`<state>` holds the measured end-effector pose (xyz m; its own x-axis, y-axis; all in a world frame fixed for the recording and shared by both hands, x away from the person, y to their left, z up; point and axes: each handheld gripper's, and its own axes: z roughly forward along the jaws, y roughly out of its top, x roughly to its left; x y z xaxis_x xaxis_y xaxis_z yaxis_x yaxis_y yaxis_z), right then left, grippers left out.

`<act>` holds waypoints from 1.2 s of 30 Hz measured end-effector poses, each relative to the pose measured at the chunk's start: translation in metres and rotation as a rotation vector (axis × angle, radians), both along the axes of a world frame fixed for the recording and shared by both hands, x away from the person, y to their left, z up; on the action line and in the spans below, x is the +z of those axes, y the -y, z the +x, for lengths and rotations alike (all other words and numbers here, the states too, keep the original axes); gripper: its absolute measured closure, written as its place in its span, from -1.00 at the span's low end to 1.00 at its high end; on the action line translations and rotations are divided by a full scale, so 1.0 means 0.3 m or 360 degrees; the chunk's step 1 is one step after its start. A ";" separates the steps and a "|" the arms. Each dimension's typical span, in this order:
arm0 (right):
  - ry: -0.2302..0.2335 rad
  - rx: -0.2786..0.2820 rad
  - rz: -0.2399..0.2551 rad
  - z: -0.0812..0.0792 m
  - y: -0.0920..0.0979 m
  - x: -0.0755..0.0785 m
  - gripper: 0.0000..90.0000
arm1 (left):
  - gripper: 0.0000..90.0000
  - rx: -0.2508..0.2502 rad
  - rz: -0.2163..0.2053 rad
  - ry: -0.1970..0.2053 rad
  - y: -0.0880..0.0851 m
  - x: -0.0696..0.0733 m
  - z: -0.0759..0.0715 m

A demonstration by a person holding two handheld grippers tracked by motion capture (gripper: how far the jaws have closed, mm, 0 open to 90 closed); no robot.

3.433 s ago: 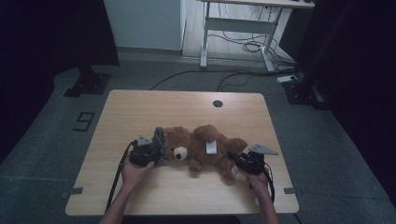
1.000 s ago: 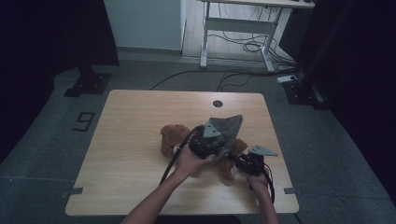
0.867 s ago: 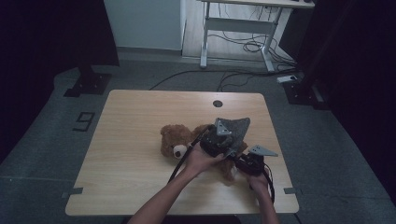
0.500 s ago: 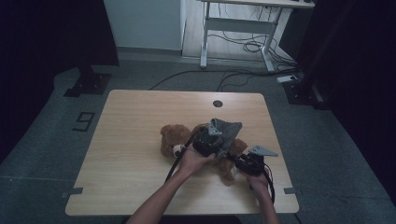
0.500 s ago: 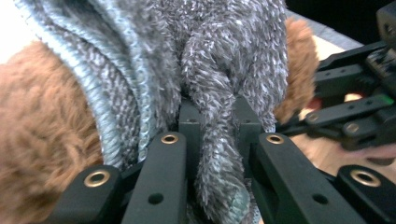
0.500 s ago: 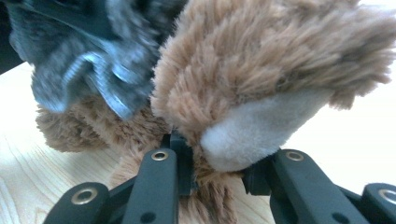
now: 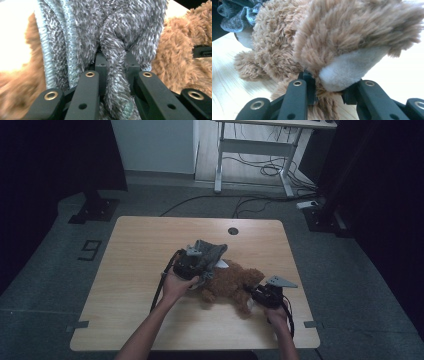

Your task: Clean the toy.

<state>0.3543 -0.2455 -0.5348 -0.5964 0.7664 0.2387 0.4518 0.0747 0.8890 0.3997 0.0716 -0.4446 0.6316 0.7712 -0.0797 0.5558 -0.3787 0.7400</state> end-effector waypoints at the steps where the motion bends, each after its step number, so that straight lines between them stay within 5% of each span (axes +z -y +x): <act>1: -0.0001 -0.0001 -0.0001 0.000 0.000 0.000 0.56 | 0.74 0.0011 0.0013 0.0026 -0.013 0.009 -0.012; 5: -0.0004 -0.0003 -0.0003 0.000 0.003 -0.001 0.56 | 0.73 0.0030 0.0016 0.0069 -0.025 0.023 -0.022; 9: -0.0002 -0.0013 -0.0007 -0.001 0.000 0.000 0.56 | 0.74 -0.0024 -0.0090 0.0089 0.008 0.054 -0.026; 12: 0.0001 -0.0014 -0.0004 0.001 0.000 -0.001 0.56 | 0.74 -0.0122 -0.0170 0.0044 0.086 0.074 -0.009; 16: 0.0008 -0.0011 -0.0012 0.002 0.001 0.000 0.56 | 0.74 -0.0245 -0.0140 0.0017 0.237 0.072 0.017; 17: 0.0008 -0.0011 -0.0012 0.002 0.001 0.000 0.56 | 0.74 -0.0245 -0.0140 0.0017 0.237 0.072 0.017; 18: 0.0008 -0.0010 -0.0008 0.002 0.002 0.000 0.56 | 0.74 -0.0287 -0.0100 -0.0020 0.304 0.050 0.029; 21: -0.0002 -0.0012 -0.0013 0.002 0.004 -0.001 0.56 | 0.74 -0.0301 -0.0058 -0.0069 0.356 0.001 0.046; 26: -0.0007 -0.0010 -0.0016 0.004 0.010 -0.007 0.56 | 0.74 -0.0269 -0.0094 -0.0078 0.316 0.002 0.058; 34: -0.0009 -0.0005 0.0002 0.004 0.010 -0.007 0.56 | 0.74 -0.0088 0.0103 0.0054 0.167 0.010 0.046; 36: -0.0009 -0.0003 0.0009 0.007 0.012 -0.009 0.56 | 0.74 -0.0058 0.0084 0.0046 0.128 0.005 0.044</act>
